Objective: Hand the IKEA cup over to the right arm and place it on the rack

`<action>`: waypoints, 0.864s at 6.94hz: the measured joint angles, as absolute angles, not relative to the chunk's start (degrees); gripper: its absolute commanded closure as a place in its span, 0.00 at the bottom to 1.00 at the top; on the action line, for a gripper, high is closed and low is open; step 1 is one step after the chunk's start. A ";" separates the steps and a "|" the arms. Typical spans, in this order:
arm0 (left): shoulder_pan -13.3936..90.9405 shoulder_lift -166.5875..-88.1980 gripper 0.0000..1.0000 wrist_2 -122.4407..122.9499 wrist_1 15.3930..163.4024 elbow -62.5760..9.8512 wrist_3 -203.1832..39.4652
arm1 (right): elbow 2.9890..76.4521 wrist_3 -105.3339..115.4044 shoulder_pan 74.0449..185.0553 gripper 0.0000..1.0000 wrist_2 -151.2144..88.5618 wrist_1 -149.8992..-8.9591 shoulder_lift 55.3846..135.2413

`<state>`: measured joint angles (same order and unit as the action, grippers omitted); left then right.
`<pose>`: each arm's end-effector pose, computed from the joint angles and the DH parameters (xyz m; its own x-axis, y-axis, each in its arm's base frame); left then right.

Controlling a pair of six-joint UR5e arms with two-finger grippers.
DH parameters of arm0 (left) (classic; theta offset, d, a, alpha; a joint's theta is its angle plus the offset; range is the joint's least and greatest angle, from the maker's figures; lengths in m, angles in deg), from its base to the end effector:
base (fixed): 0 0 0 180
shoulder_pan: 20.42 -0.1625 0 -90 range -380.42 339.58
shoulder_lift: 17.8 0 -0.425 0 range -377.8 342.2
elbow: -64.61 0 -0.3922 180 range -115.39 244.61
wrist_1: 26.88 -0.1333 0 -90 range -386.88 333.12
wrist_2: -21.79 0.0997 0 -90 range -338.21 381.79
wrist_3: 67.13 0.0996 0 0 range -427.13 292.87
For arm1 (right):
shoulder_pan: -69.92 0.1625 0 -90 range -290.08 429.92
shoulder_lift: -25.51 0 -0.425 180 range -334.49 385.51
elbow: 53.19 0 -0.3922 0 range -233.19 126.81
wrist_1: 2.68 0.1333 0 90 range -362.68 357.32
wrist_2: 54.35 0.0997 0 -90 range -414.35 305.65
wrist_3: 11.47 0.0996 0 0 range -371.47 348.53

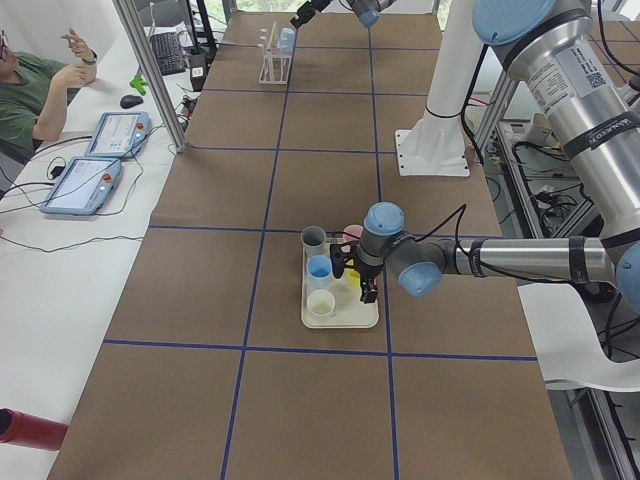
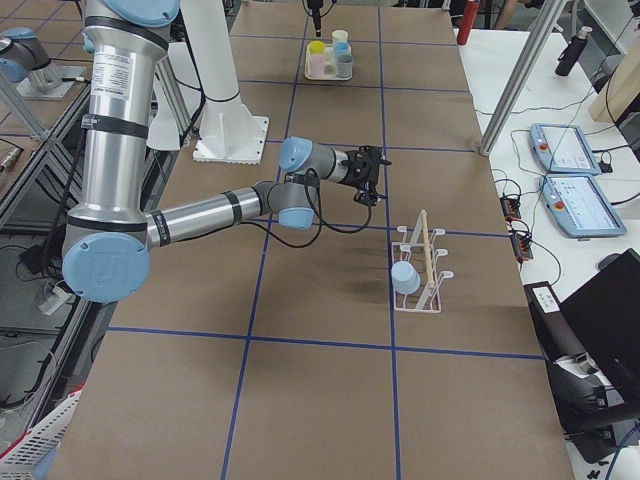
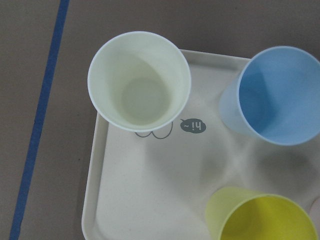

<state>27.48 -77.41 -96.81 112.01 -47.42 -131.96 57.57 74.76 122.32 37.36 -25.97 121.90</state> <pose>0.1414 -0.2842 0.5878 0.6495 -0.1619 -0.7429 0.1841 0.9815 -0.0529 -0.1691 -0.4332 0.4045 0.1453 0.0809 0.9861 -0.7661 0.6399 0.0603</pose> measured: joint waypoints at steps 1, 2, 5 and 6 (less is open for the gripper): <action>27.31 -77.82 0.01 -96.78 111.99 -47.28 -132.21 | 57.52 77.64 122.33 0.01 38.11 -26.08 120.56; 27.07 -78.18 0.01 -96.80 111.99 -47.17 -132.45 | 57.44 78.90 122.33 0.01 38.73 -26.12 119.92; 24.83 -79.04 0.19 -96.76 111.99 -46.73 -132.68 | 57.15 79.60 122.30 0.01 39.54 -26.07 119.45; 23.99 -79.78 0.28 -96.67 111.98 -45.92 -132.69 | 57.09 79.62 122.30 0.01 39.64 -26.07 119.41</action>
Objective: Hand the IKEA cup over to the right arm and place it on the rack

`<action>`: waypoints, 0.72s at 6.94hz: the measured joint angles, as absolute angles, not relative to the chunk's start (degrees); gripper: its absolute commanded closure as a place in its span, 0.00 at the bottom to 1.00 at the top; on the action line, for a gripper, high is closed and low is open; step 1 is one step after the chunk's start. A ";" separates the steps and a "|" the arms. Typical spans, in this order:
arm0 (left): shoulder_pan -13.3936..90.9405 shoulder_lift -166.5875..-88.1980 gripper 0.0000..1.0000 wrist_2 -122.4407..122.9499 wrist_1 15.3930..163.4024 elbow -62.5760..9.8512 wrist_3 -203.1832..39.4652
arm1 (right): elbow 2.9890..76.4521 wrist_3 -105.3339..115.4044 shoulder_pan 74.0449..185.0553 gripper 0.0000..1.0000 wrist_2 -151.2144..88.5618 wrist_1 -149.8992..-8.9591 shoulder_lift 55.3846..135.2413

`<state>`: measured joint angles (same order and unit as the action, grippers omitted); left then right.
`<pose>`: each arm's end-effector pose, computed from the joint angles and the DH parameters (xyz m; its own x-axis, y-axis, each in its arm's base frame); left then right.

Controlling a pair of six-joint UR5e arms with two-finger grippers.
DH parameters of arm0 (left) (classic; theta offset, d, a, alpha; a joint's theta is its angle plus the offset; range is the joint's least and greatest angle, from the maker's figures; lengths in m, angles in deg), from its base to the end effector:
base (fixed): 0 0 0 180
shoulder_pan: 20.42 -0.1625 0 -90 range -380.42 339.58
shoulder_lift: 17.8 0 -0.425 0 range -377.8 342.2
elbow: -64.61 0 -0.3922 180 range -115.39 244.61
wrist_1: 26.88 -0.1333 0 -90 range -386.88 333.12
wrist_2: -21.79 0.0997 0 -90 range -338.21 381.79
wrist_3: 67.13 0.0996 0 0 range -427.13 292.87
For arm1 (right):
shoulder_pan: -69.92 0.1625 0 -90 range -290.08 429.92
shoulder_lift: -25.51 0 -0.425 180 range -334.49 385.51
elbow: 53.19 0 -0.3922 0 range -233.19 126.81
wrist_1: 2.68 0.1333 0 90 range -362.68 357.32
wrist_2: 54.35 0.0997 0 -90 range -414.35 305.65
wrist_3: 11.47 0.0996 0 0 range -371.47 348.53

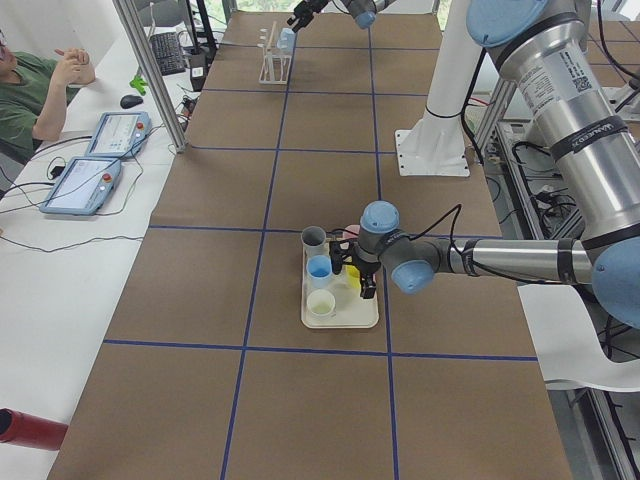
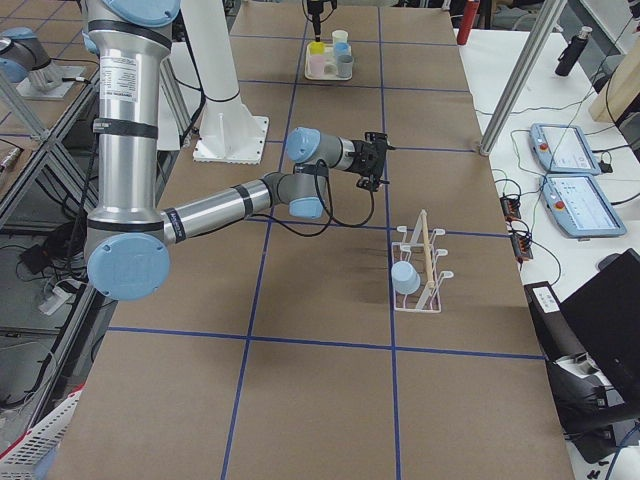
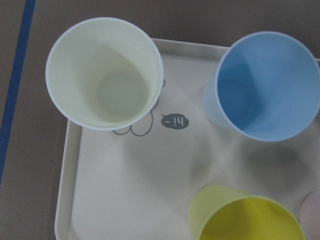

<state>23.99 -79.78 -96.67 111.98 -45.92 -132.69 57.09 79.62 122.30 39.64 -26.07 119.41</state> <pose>0.1699 -0.2866 0.5886 0.6495 -0.1271 -0.7497 0.1335 0.9897 -0.0521 -0.1796 -0.4400 0.3891 0.0603 0.1093 0.9922 -0.7493 0.6617 -0.0274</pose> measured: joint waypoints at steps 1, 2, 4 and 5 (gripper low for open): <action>23.50 -80.88 0.29 -96.58 111.99 -44.72 -132.69 | 57.05 79.65 122.30 0.01 39.68 -26.06 119.39; 23.20 -81.81 0.30 -96.54 112.01 -43.80 -132.69 | 57.04 79.65 122.30 0.01 39.71 -26.06 119.38; 22.69 -82.55 0.92 -96.61 112.06 -43.26 -132.66 | 57.04 79.60 122.30 0.01 40.00 -26.00 119.37; 22.41 -82.57 1.00 -96.66 112.07 -43.14 -132.65 | 57.08 79.59 122.30 0.01 40.13 -26.00 119.37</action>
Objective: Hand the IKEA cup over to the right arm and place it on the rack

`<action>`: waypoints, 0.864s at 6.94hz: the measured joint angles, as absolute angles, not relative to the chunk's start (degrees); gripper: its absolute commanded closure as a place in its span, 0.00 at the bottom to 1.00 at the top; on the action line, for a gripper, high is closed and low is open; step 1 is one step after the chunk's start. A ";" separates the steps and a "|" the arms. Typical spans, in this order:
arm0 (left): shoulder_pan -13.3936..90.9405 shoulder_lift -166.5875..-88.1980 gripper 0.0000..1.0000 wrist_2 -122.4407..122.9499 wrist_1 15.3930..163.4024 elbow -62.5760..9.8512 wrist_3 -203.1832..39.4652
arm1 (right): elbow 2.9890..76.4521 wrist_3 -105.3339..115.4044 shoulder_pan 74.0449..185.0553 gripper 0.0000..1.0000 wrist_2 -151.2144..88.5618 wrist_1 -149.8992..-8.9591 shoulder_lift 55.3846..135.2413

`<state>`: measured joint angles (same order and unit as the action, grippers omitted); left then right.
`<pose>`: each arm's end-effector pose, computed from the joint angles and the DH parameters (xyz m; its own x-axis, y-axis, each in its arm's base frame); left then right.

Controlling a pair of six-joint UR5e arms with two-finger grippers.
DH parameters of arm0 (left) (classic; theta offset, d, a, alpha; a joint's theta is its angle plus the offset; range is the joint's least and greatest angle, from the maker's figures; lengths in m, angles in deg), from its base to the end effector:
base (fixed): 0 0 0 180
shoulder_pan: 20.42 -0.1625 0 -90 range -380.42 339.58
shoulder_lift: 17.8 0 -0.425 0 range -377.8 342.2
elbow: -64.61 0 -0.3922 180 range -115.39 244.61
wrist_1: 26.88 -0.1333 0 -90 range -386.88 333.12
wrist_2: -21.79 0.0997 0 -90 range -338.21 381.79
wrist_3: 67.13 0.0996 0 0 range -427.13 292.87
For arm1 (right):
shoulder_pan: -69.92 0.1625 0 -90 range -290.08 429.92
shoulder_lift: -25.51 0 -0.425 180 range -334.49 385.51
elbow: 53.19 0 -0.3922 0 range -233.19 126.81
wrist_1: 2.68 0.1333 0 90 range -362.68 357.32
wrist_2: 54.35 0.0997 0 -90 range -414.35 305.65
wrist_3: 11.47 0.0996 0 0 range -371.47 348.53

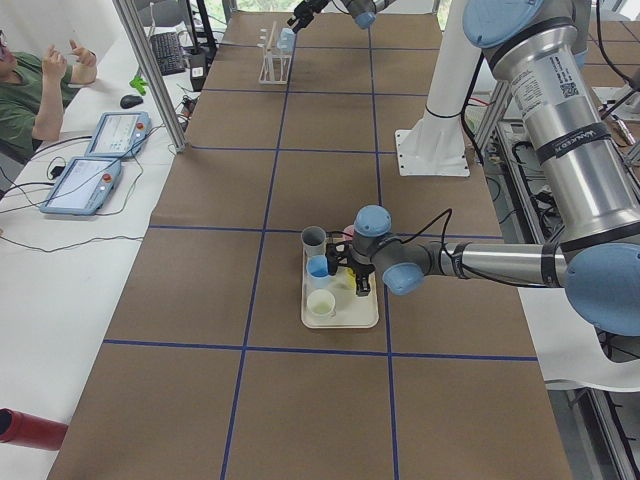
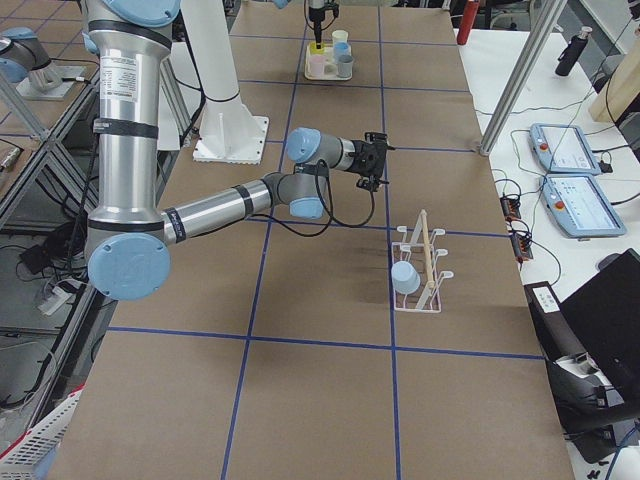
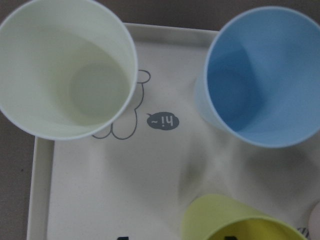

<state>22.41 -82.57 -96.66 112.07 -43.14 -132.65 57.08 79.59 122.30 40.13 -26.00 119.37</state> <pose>0.1913 -0.2944 0.5976 0.6519 -0.1075 -0.7506 0.1057 0.9931 -0.0505 -0.1803 -0.4395 0.3887 0.0597 0.1077 0.9924 -0.7436 0.6681 -0.0278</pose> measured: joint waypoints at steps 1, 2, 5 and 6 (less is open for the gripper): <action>22.34 -82.44 1.00 -96.61 112.07 -43.09 -132.50 | 57.10 79.59 122.30 0.01 40.23 -26.03 119.37; 22.56 -82.17 1.00 -96.83 112.08 -43.45 -132.25 | 57.11 79.59 122.30 0.01 40.35 -26.05 119.37; 27.39 -77.67 1.00 -106.30 112.04 -49.11 -131.83 | 56.96 79.59 122.30 0.01 40.55 -26.04 119.37; 29.90 -75.50 1.00 -108.14 112.02 -51.10 -131.74 | 56.92 79.59 122.30 0.01 40.57 -26.02 119.37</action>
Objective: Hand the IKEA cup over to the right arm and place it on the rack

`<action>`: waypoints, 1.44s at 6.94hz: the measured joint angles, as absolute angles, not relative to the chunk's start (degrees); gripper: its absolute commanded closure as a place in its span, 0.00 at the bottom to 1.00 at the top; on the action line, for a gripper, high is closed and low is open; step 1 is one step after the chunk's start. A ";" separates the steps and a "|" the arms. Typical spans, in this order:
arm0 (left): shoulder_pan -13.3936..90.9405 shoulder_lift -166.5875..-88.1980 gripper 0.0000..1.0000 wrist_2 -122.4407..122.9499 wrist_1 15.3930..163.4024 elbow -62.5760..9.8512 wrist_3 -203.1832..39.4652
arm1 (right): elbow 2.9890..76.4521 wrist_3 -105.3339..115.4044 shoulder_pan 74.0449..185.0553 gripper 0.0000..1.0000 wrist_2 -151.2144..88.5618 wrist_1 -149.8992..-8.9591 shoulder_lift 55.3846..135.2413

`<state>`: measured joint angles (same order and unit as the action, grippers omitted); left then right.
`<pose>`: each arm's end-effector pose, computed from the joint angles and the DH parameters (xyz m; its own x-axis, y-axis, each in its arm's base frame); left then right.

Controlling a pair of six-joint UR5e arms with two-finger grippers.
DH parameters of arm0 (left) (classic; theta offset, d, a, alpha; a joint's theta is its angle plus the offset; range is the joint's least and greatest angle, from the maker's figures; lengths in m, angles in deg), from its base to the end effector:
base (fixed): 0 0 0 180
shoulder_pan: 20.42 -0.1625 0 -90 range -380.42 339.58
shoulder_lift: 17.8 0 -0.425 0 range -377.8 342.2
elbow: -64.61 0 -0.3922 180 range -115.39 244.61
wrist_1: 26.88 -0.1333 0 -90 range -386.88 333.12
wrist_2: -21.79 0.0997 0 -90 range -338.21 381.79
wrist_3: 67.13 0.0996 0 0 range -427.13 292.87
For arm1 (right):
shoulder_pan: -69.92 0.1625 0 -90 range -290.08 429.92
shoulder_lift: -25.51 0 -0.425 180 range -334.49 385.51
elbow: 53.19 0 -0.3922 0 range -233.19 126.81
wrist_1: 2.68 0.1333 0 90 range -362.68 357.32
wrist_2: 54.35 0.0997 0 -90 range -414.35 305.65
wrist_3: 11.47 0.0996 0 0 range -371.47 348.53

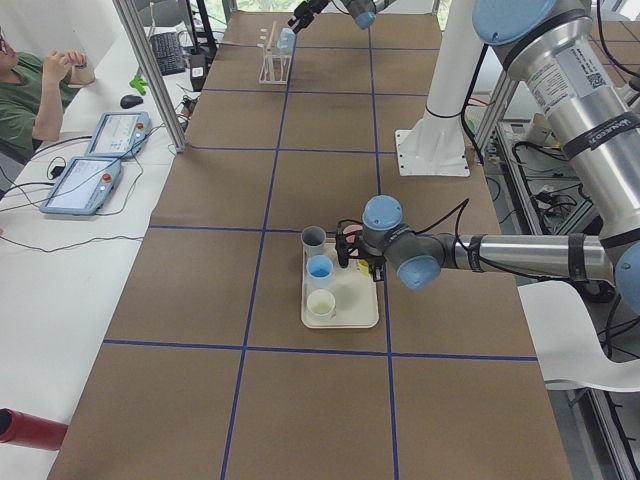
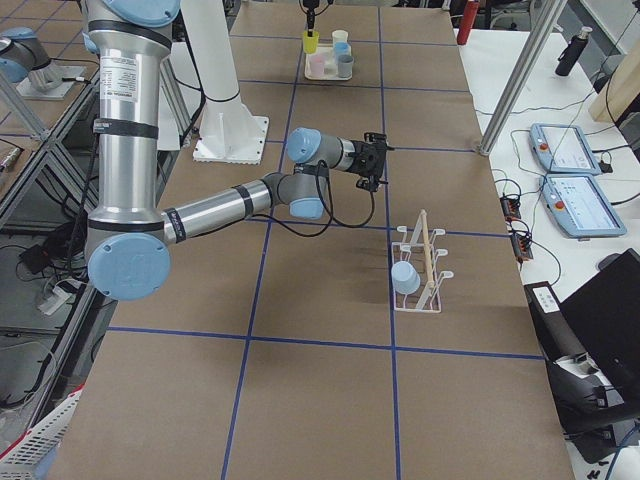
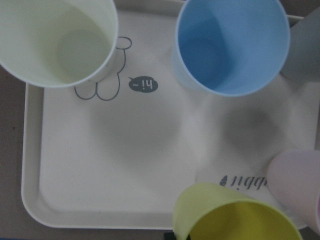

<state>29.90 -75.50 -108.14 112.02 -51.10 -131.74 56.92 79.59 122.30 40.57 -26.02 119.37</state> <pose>0.1303 -0.2657 0.5561 0.5613 -0.1617 -0.8116 0.0815 0.9868 -0.1402 -0.1812 -0.4395 0.3901 0.0617 0.1102 0.9920 -0.7385 0.6737 -0.0289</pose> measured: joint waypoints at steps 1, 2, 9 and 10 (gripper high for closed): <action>32.98 -73.61 1.00 -109.50 112.05 -52.89 -131.68 | 56.86 79.60 122.28 0.01 40.56 -26.04 119.33; 36.47 -72.96 1.00 -111.70 112.08 -53.90 -131.63 | 56.81 79.64 122.25 0.01 40.52 -26.05 119.20; 49.81 -107.06 1.00 -121.53 101.70 -50.45 -150.16 | 54.06 84.95 121.13 0.01 40.50 -25.39 114.40; 48.82 -111.98 1.00 -119.20 101.85 -49.51 -157.21 | 53.07 87.84 120.59 0.01 40.44 -25.32 111.74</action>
